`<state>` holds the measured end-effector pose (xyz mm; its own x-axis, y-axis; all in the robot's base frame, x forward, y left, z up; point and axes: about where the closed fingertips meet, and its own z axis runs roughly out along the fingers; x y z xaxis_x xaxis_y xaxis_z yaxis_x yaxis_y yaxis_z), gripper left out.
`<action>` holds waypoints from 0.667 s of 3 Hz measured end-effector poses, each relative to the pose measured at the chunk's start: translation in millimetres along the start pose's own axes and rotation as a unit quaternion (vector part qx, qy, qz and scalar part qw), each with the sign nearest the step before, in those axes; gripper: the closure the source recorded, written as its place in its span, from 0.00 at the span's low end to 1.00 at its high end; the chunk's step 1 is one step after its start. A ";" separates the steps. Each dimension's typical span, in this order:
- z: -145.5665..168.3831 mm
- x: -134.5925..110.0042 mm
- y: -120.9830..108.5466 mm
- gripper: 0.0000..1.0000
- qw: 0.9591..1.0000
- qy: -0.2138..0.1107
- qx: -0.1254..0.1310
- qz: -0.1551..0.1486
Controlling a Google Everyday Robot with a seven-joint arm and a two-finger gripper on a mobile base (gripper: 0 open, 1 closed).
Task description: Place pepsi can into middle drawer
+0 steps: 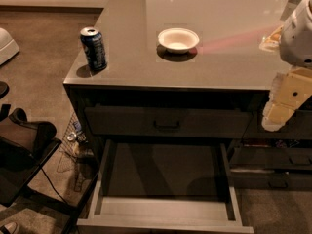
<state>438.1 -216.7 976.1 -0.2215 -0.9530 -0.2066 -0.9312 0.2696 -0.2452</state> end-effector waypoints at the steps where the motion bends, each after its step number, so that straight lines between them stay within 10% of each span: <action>1: 0.0 0.0 0.0 0.00 1.000 0.000 0.000 0.000; 2: 3.5 -10.0 -26.4 0.00 1.000 -0.027 0.014 0.000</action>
Offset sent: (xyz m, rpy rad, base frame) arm 0.0816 0.0061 0.0132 0.1300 -0.1067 0.0186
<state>466.0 -213.8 981.4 -0.2056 -0.9443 -0.2569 -0.9223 0.2747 -0.2718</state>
